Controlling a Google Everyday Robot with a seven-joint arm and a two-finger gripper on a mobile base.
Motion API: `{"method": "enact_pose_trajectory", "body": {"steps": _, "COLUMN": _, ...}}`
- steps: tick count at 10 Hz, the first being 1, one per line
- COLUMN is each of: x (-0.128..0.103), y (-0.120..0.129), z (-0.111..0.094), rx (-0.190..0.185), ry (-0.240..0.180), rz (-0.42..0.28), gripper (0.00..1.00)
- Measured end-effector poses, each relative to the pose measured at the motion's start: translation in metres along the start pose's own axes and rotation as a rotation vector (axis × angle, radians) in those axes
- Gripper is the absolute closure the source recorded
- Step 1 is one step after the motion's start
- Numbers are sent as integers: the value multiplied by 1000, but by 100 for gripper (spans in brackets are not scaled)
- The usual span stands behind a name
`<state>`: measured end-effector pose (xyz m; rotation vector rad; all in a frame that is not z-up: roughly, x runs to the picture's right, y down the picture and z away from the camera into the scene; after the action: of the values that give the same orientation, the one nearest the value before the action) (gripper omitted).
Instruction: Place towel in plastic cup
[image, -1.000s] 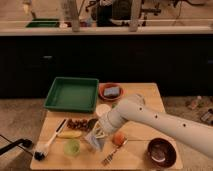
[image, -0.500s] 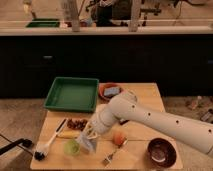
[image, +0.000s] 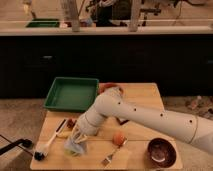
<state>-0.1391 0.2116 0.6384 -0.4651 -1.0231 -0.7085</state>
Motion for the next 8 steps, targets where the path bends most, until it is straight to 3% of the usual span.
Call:
{"method": "enact_pose_trajectory", "body": {"steps": 2, "x": -10, "y": -6, "z": 10, "rx": -35, "ry": -33, "rz": -91, "gripper": 97}}
{"method": "enact_pose_trajectory", "body": {"steps": 5, "x": -14, "y": -13, "z": 29, "rx": -111, "ry": -43, "rz": -172, "gripper": 97}}
{"method": "enact_pose_trajectory", "body": {"steps": 8, "x": -8, "y": -14, "z": 42, "rx": -155, "ry": -63, "rz": -197, "gripper": 97}}
